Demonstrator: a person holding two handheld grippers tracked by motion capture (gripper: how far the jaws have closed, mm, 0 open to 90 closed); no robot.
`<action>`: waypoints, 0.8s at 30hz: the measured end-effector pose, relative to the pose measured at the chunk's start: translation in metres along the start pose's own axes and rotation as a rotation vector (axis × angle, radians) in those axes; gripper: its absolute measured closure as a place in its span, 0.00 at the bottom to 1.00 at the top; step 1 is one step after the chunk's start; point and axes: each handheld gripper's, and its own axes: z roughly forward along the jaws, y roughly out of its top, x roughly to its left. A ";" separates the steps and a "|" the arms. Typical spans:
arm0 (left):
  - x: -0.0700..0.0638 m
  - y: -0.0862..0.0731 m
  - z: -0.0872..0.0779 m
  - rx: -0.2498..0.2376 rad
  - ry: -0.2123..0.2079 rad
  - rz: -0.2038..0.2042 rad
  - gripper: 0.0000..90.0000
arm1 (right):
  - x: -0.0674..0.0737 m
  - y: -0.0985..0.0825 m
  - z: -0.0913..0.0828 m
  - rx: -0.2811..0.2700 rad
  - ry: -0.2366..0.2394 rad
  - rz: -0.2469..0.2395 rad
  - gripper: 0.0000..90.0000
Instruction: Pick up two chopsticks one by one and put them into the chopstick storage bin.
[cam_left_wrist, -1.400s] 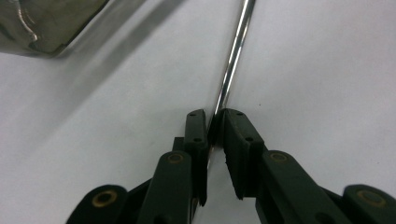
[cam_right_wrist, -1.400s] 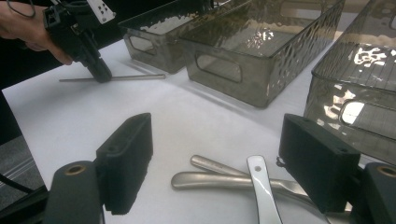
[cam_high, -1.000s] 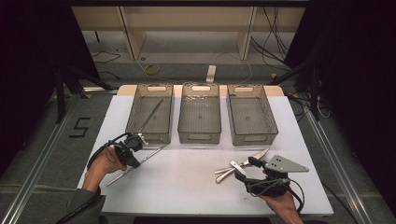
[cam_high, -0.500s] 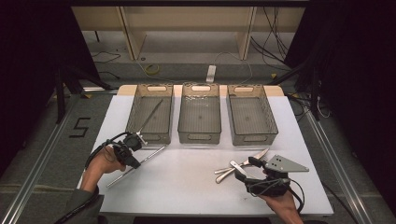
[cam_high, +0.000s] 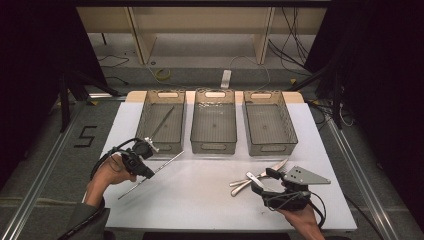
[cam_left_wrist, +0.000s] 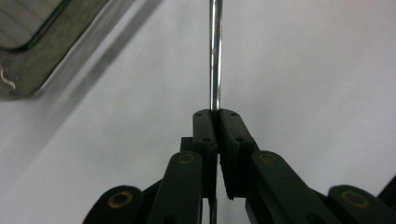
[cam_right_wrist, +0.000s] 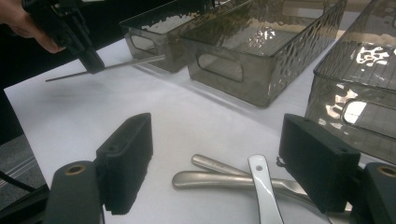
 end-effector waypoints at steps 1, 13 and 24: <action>-0.001 0.001 -0.002 0.003 0.007 0.007 0.95 | 0.000 0.000 0.000 0.002 0.000 -0.001 0.30; -0.010 0.008 -0.028 -0.151 0.010 -0.001 0.95 | 0.000 0.000 0.000 0.004 -0.003 -0.002 0.30; 0.000 0.004 -0.045 -0.257 0.051 -0.079 0.95 | -0.001 -0.001 0.001 0.005 -0.005 0.000 0.30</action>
